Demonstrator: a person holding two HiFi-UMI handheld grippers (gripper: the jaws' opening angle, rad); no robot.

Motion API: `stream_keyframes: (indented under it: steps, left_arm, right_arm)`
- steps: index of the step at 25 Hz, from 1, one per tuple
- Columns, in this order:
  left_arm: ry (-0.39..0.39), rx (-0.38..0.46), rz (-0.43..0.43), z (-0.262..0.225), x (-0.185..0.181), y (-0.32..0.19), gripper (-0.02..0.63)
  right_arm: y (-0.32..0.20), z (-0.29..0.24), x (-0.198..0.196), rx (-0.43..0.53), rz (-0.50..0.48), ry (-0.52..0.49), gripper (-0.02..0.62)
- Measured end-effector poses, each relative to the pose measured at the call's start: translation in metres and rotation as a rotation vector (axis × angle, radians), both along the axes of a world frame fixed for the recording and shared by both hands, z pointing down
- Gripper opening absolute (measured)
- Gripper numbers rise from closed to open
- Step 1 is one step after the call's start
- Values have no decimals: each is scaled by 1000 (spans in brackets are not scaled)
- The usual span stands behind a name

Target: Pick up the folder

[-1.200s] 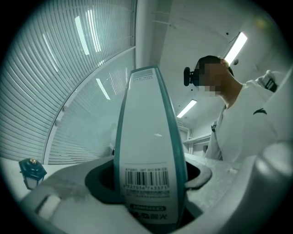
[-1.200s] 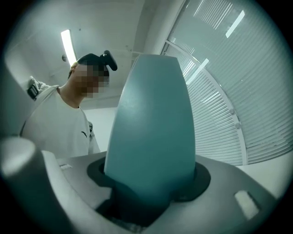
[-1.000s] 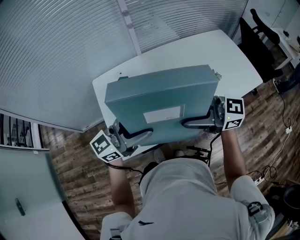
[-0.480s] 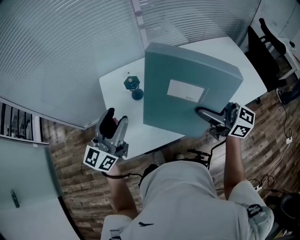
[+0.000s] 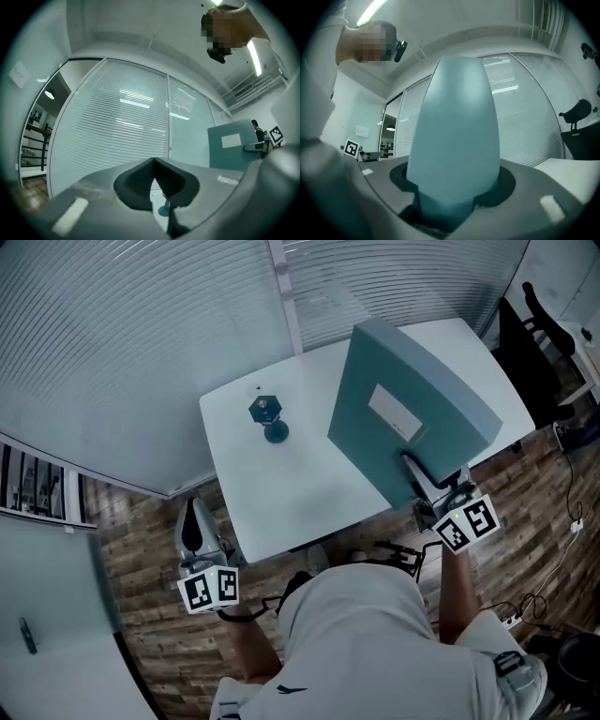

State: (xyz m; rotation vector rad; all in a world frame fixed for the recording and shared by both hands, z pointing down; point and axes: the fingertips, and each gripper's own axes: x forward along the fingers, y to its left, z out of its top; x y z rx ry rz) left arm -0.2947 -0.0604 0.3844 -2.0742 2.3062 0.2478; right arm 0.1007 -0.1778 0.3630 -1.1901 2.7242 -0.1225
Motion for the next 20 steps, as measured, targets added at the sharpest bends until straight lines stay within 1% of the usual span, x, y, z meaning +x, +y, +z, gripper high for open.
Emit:
stream_keyframes:
  steps: [5, 11, 20]
  left_arm:
    - [-29, -23, 56, 4, 19, -5, 6]
    - [-57, -27, 73, 2, 29, -8, 6]
    - [-76, -32, 87, 2, 36, -11, 6]
  right_arm:
    - [-5, 14, 11, -16, 56, 30, 296]
    - [-3, 17, 13, -22, 50, 22, 296]
    - [-5, 21, 13, -26, 45, 31, 296]
